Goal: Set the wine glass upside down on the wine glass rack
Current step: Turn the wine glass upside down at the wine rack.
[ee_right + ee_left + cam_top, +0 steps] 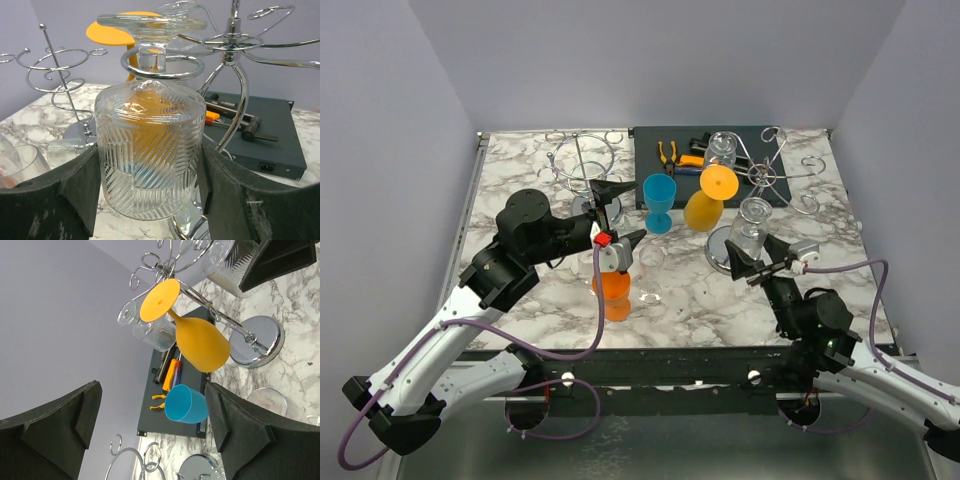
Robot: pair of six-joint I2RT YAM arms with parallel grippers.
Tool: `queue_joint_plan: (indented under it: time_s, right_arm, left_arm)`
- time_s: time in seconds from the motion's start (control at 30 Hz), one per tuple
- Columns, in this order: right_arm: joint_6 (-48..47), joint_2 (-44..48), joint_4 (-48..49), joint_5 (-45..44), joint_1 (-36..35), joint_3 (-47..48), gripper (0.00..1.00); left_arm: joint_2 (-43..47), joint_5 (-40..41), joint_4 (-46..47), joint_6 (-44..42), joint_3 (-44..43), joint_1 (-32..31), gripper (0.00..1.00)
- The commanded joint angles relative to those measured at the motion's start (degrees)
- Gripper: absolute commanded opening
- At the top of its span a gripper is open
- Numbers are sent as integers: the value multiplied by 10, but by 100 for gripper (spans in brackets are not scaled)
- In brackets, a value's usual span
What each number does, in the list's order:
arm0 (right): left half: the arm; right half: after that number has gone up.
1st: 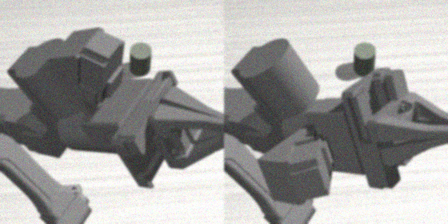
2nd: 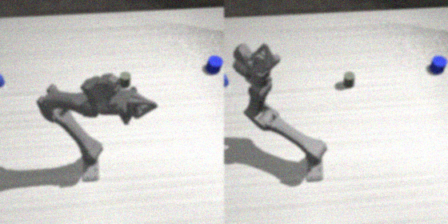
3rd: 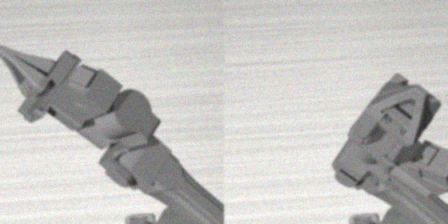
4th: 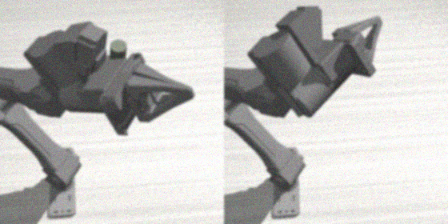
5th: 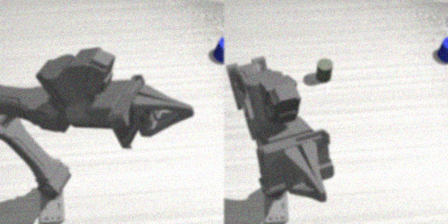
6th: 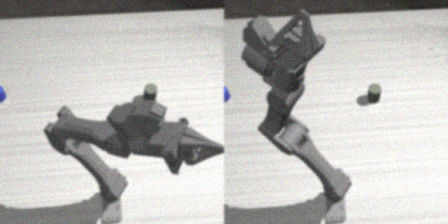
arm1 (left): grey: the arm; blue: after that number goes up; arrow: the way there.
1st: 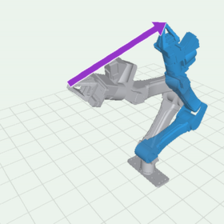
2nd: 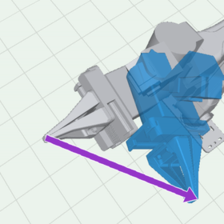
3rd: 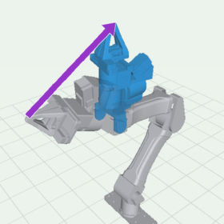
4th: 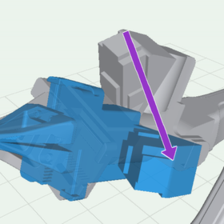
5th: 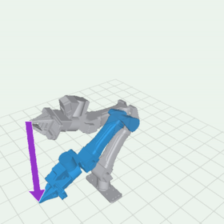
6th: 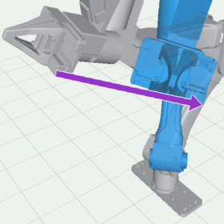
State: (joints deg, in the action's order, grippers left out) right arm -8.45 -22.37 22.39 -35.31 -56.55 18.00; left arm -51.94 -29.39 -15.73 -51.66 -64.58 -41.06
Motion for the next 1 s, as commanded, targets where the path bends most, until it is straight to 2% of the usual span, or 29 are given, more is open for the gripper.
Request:
queue_joint_plan:
  time_s: [0.0,0.27,0.3,0.43,0.5,0.6,0.7,0.77,0.87,0.97]
  right_arm:
    - [12,29,3,-6,0,-5,0]
    - [31,35,-20,-50,1,-10,2]
    - [37,28,-20,-58,1,-10,6]
    - [49,1,-22,-71,1,-9,46]
    - [53,-5,-23,-78,1,-9,58]
    - [55,0,-26,-82,1,-11,69]
    - [57,9,-35,-90,1,-11,86]
    - [62,15,-50,-89,1,-6,94]
    - [77,20,-92,-80,1,13,100]
    - [111,15,-170,-59,1,52,100]
  left_arm:
    - [5,-14,10,-5,7,-1,92]
    - [3,-13,12,-5,10,-1,92]
    - [2,-13,12,-6,10,-1,92]
    - [2,-13,15,-7,12,-2,92]
    - [2,-13,16,-7,12,-1,92]
    - [2,-13,16,-6,14,-2,92]
    - [2,-14,16,-5,14,-2,92]
    - [1,-14,16,-3,14,-1,92]
    - [0,-16,16,0,15,-1,92]
    - [-3,-16,16,9,12,-2,92]
